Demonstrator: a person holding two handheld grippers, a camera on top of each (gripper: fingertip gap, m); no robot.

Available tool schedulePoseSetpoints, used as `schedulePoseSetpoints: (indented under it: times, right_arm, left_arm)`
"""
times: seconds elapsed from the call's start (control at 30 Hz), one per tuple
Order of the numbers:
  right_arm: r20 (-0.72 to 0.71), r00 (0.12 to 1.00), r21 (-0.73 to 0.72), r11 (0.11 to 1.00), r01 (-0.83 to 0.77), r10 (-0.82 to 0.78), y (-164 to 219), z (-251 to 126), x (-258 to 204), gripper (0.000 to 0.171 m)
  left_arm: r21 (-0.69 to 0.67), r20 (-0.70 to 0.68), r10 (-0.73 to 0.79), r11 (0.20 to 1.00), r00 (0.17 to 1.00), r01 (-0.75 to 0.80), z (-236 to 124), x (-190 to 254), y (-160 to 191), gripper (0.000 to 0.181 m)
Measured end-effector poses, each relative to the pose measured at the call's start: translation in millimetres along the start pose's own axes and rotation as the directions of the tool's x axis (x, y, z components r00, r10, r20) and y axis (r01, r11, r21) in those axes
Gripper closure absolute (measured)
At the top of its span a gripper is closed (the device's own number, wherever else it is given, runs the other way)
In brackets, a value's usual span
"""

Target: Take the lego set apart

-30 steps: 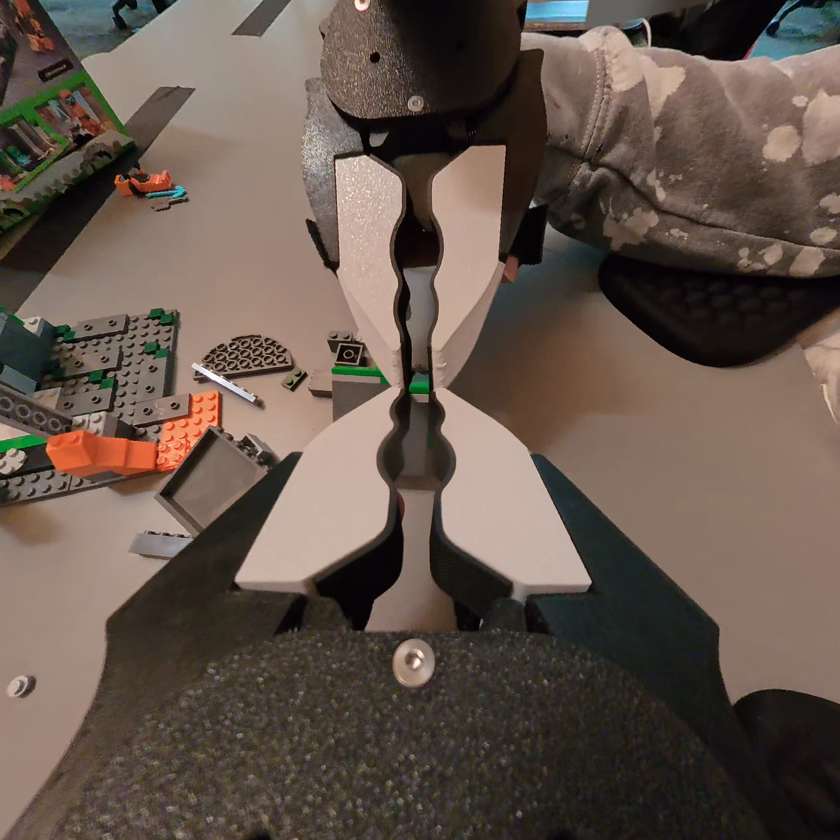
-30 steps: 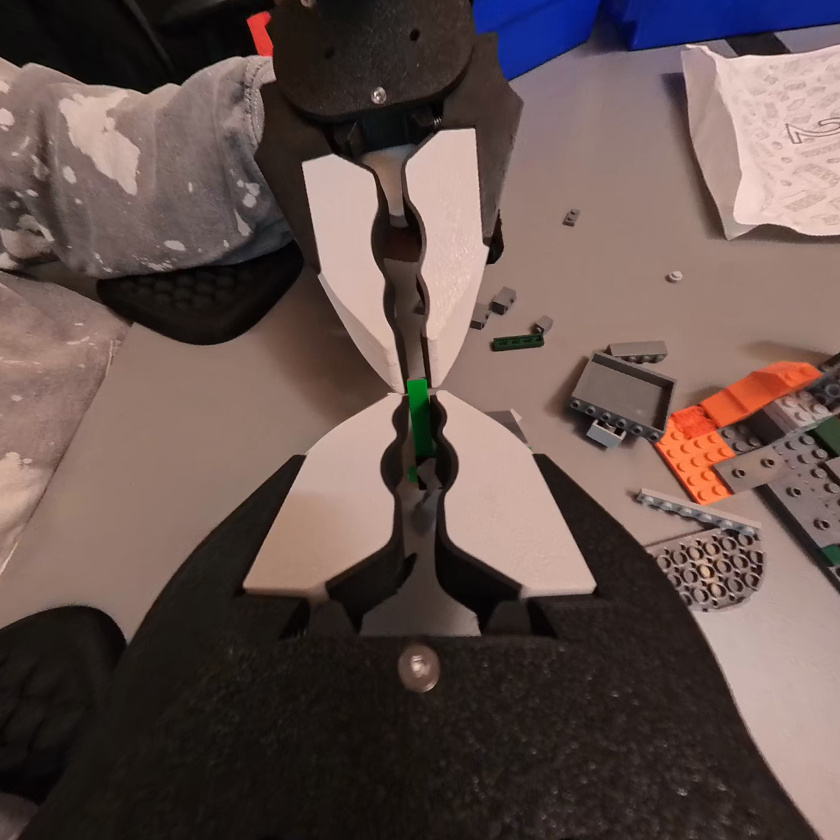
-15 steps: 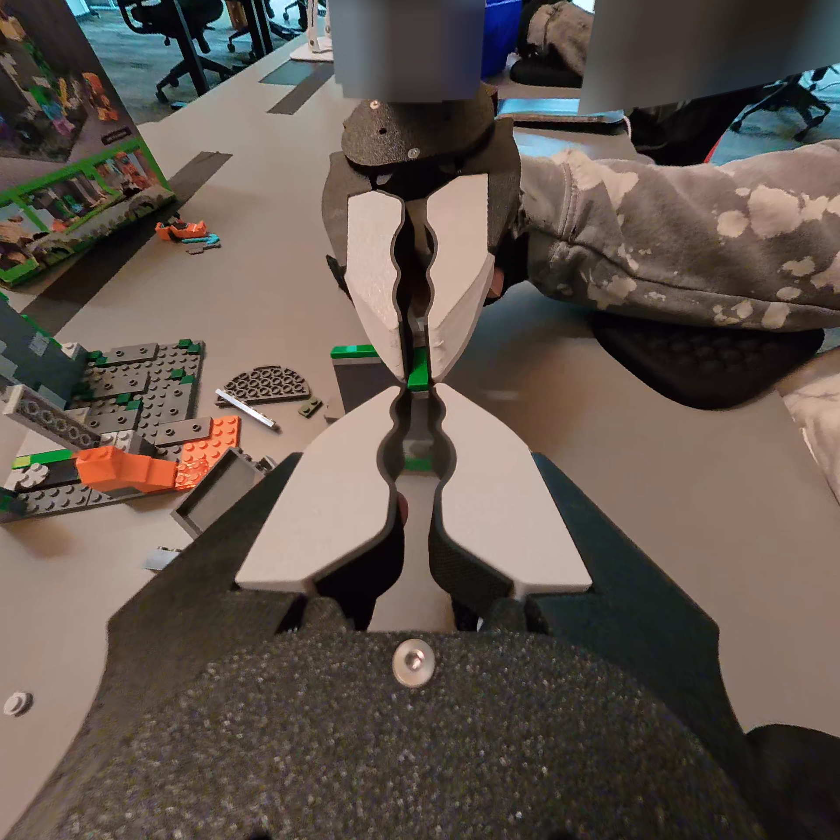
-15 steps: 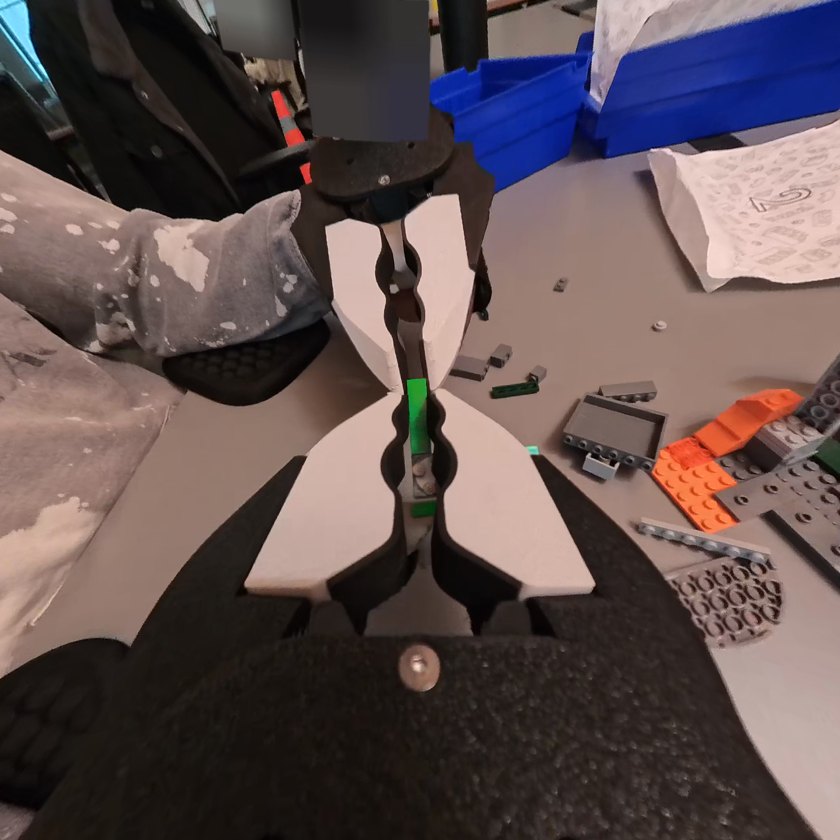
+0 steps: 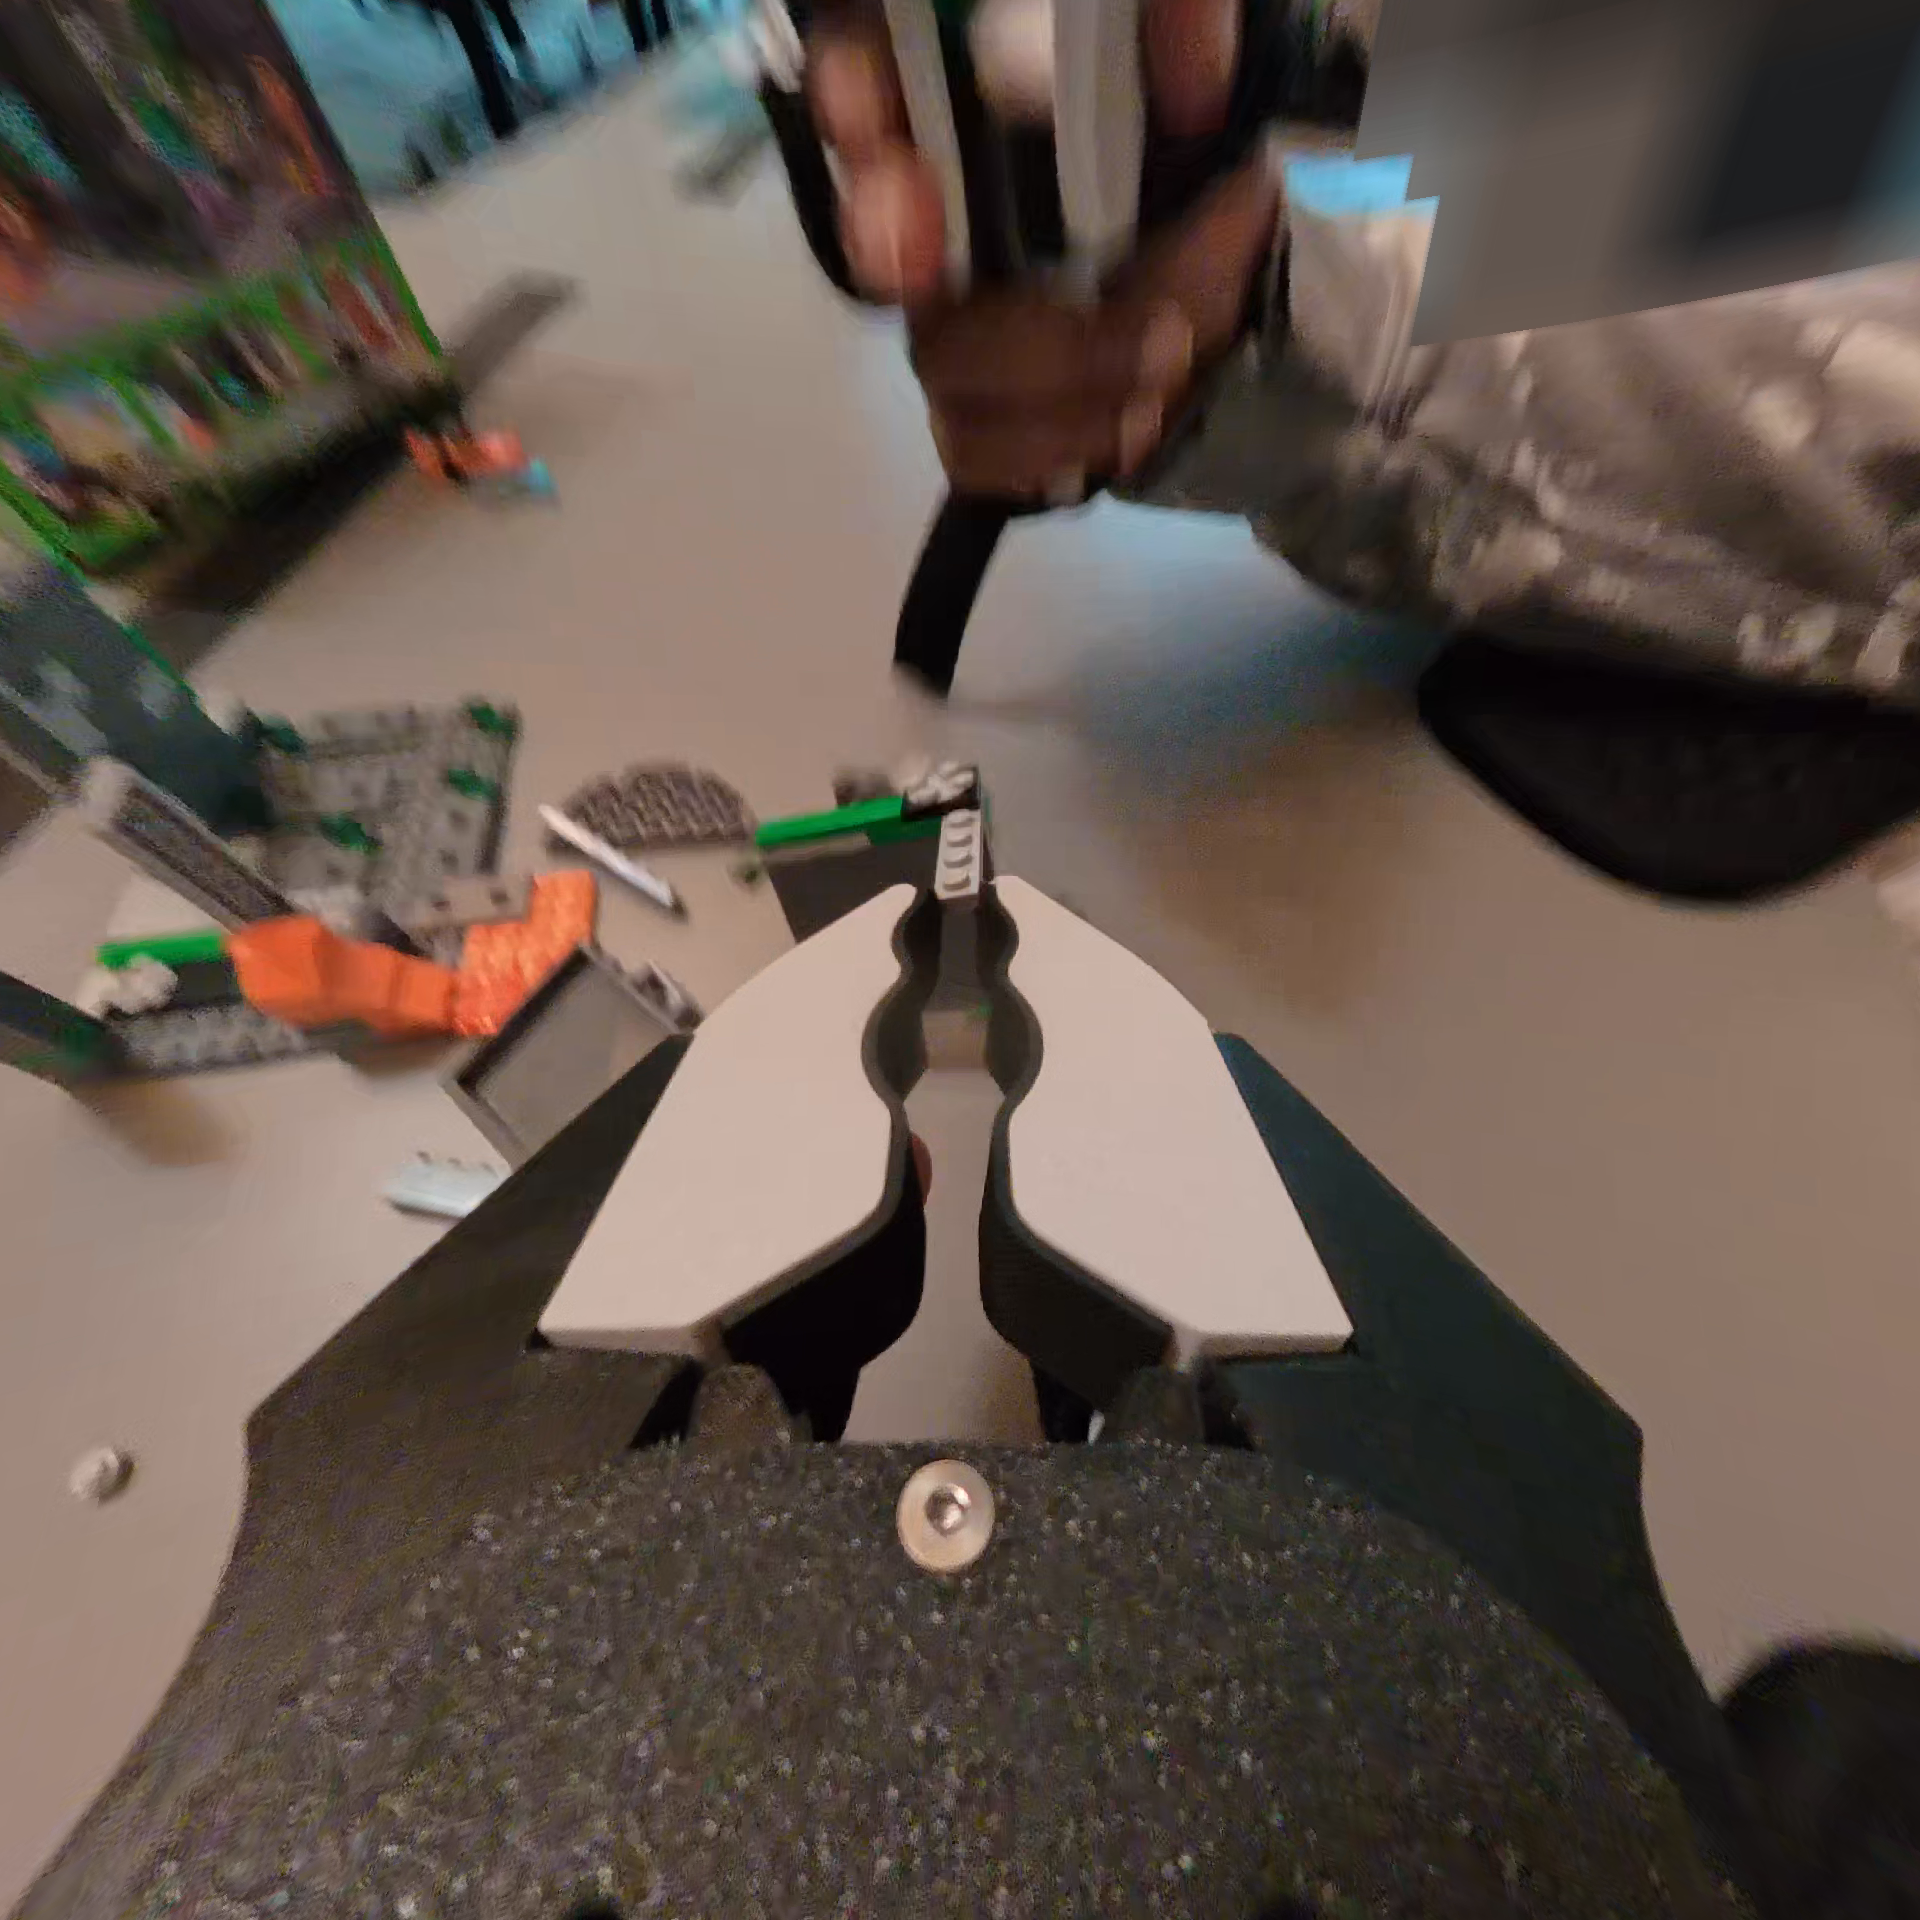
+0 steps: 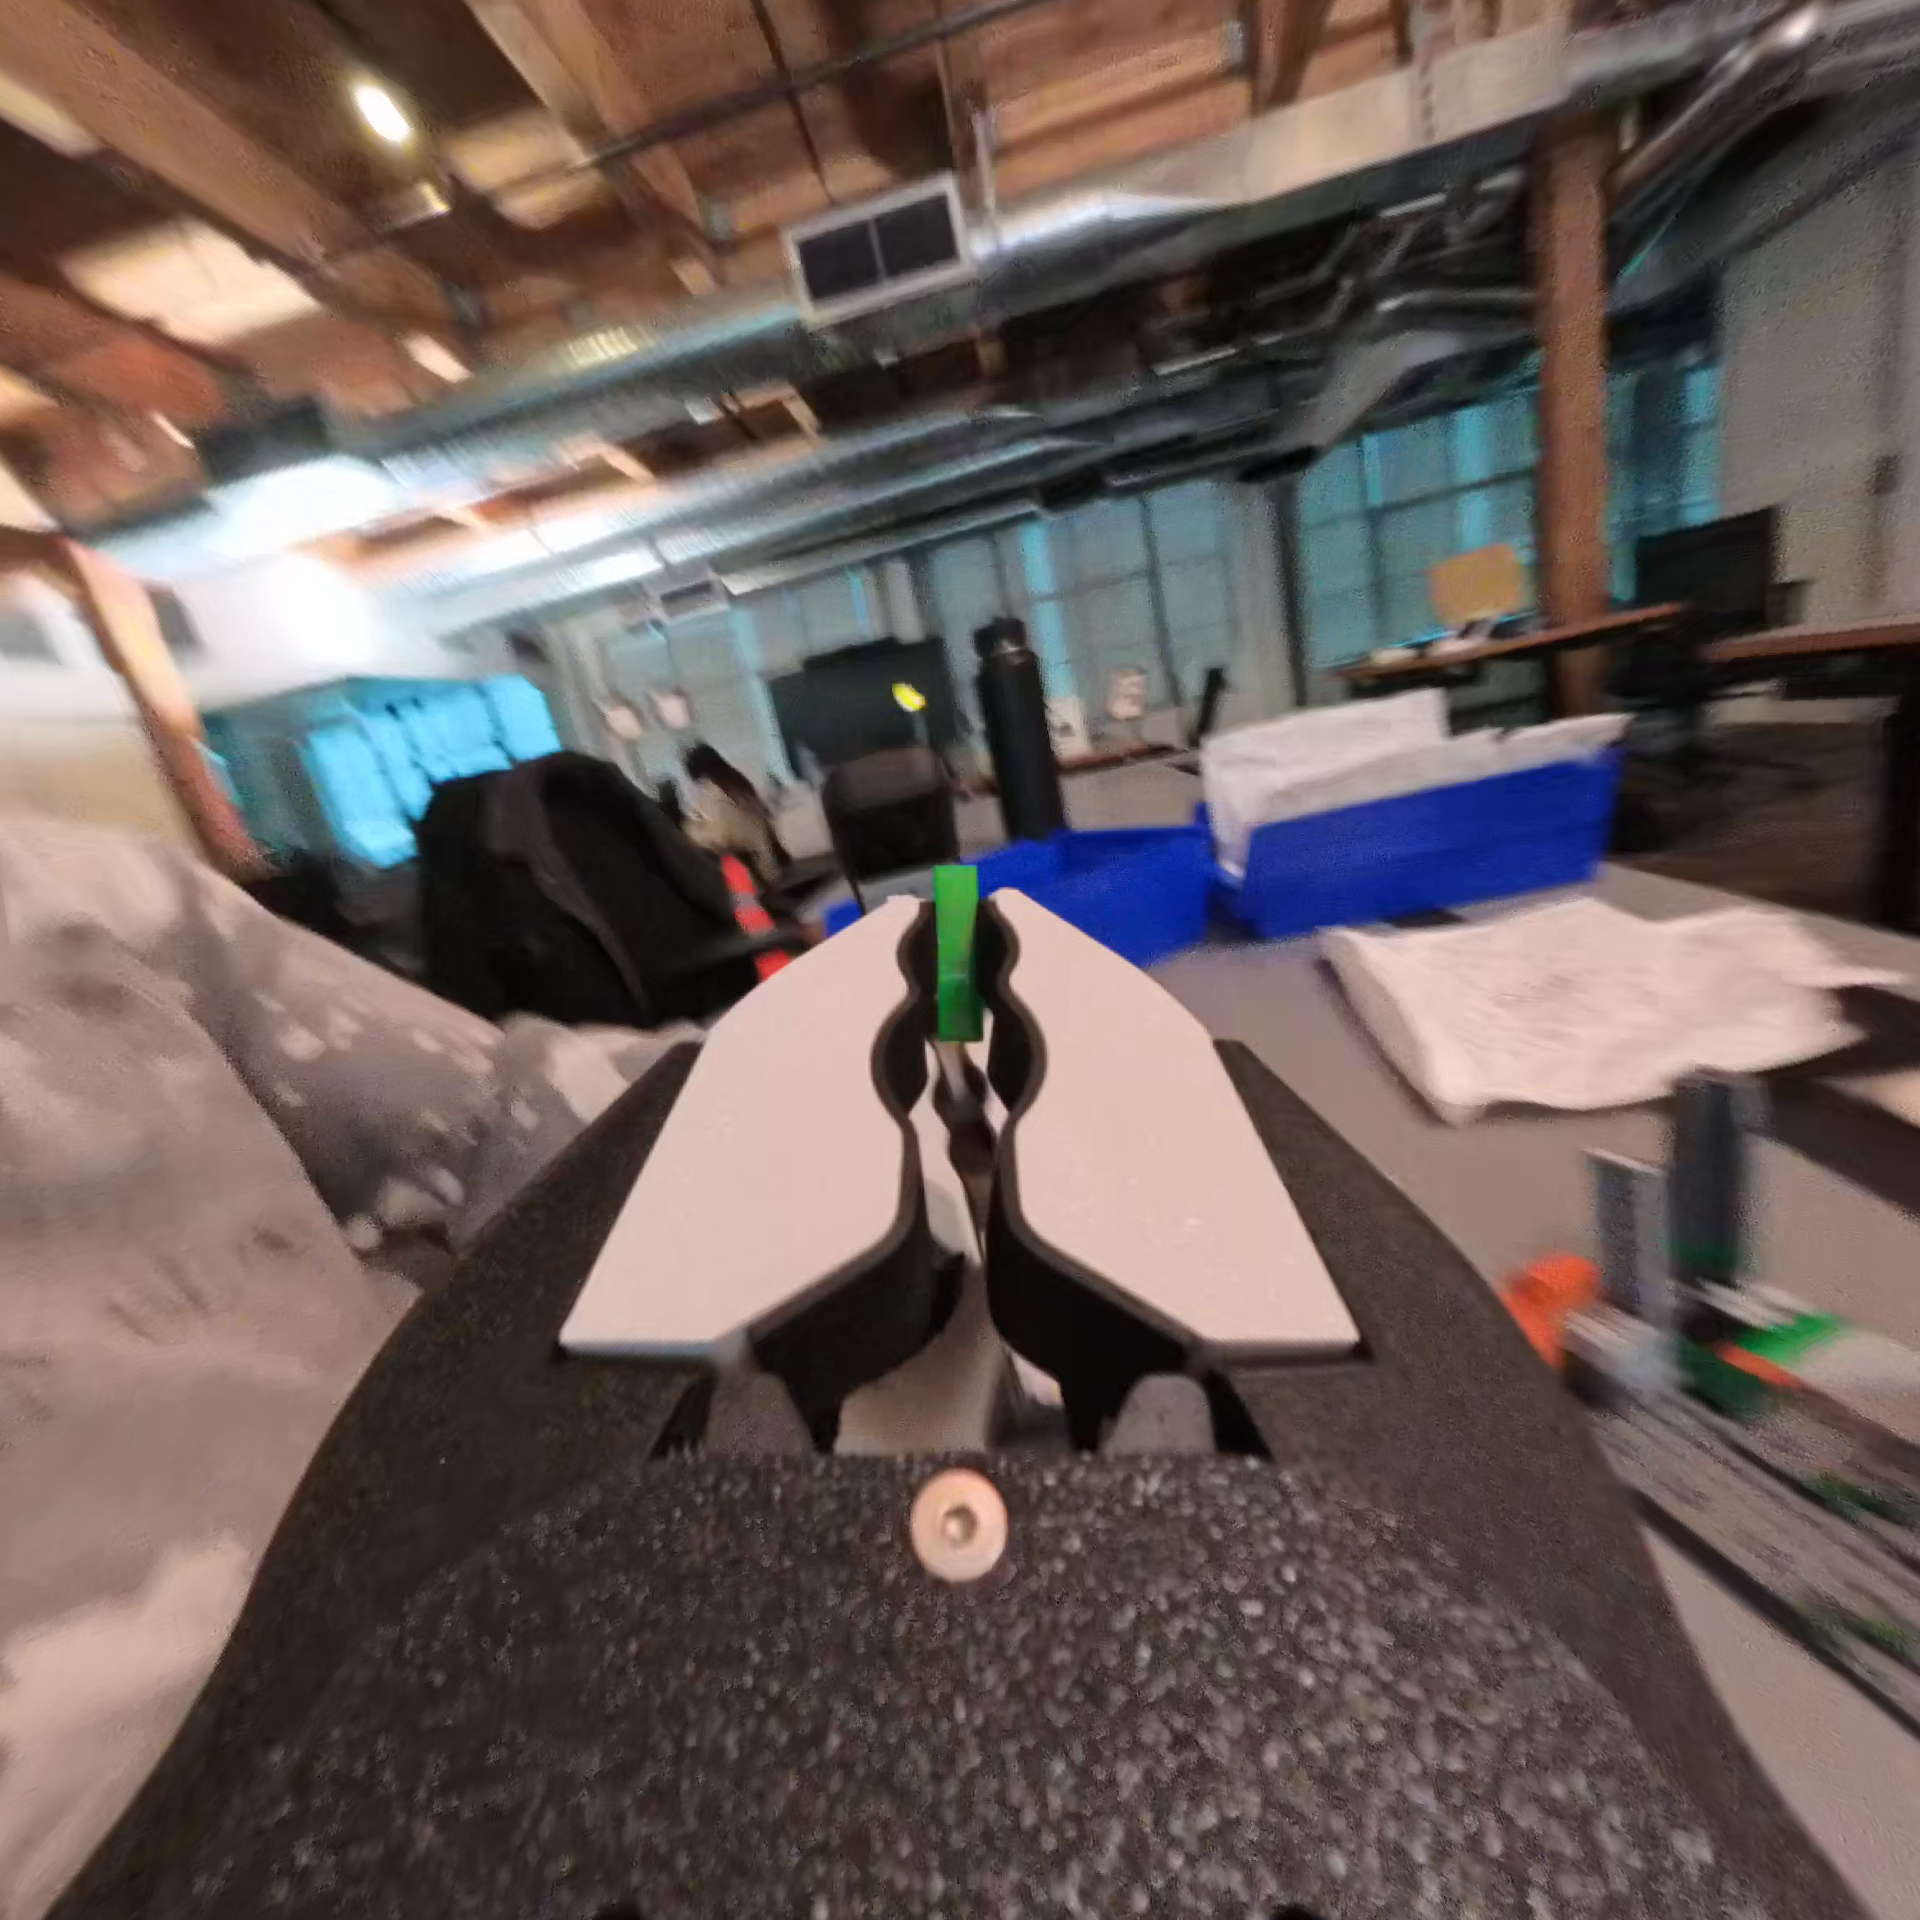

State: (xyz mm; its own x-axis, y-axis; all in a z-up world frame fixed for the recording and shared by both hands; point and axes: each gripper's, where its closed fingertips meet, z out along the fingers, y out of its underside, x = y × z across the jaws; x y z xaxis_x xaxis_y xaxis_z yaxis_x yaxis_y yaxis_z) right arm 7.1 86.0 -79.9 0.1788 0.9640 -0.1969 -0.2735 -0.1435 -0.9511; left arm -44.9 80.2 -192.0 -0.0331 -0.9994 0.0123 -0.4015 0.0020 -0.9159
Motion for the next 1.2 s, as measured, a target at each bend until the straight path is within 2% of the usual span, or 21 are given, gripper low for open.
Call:
schedulePoseSetpoints:
  times: [0.03, 0.07, 0.13, 0.23, 0.43, 0.53, 0.67, 0.8, 0.93, 1.03, 1.2]
  right_arm:
    - [-0.052, 0.996, -0.155, 0.986, 0.068, -0.077, 19.6, 0.9, 2.1, 0.164]
    - [-0.061, 0.993, -0.201, 0.976, 0.084, -0.099, 30.0, 4.1, -0.3, 0.163]
    - [-0.017, 0.999, -0.137, 0.99, 0.038, -0.041, 24.6, 11.7, -6.5, 0.164]
    - [-0.009, 1.0, -0.159, 0.987, 0.02, -0.021, 30.0, 14.2, -2.7, 0.164]
    - [-0.053, 0.999, -0.231, 0.973, -0.011, -0.001, 45.2, 8.3, 7.9, 0.164]
    - [-0.091, 0.996, -0.343, 0.939, -0.013, -0.019, 66.4, 7.0, 14.3, 0.164]
    - [-0.112, 0.99, -0.508, 0.861, 0.018, -0.088, 98.4, 9.9, 19.0, 0.163]
    - [-0.104, 0.993, -0.562, 0.827, -0.017, -0.05, 110.9, 11.5, 16.0, 0.148]
    - [-0.127, 0.992, -0.515, 0.856, -0.054, -0.014, 100.0, 8.4, 18.0, 0.138]
    - [-0.209, 0.978, -0.462, 0.884, -0.075, -0.027, 88.1, 4.9, 31.8, 0.135]
    - [-0.36, 0.931, -0.379, 0.9, -0.214, 0.07, 81.1, 1.4, 54.2, 0.134]
  left_arm:
    - [0.104, 0.013, -0.001, 0.995, 1.0, -0.001, -5.8, -1.3, -20.9, 0.173]
    - [0.139, 0.025, 0.013, 0.99, 1.0, -0.016, -9.4, -3.1, -34.6, 0.173]
    - [0.113, 0.05, 0.026, 0.993, 0.998, -0.031, -4.9, -8.5, -36.6, 0.173]
    - [0.066, 0.057, 0.023, 0.997, 0.998, -0.027, -1.4, -7.7, -22.9, 0.173]
    - [0.13, 0.145, -0.015, 0.991, 0.989, -0.004, -16.8, -26.1, -27.6, 0.173]
    - [0.163, 0.23, -0.037, 0.987, 0.972, -0.001, -23.8, -40.0, -29.8, 0.173]
    - [0.169, 0.241, -0.04, 0.986, 0.97, -0.001, -28.3, -41.1, -29.0, 0.173]
    - [0.146, 0.251, -0.021, 0.989, 0.968, -0.016, -26.8, -40.5, -27.0, 0.173]
    - [0.114, 0.253, 0.015, 0.992, 0.967, -0.045, -19.0, -37.3, -23.8, 0.173]
    - [0.101, 0.245, 0.054, 0.992, 0.968, -0.081, -11.6, -31.5, -23.8, 0.173]
    - [0.018, 0.298, 0.228, 0.97, 0.927, -0.244, 0.3, -22.9, -25.8, 0.173]
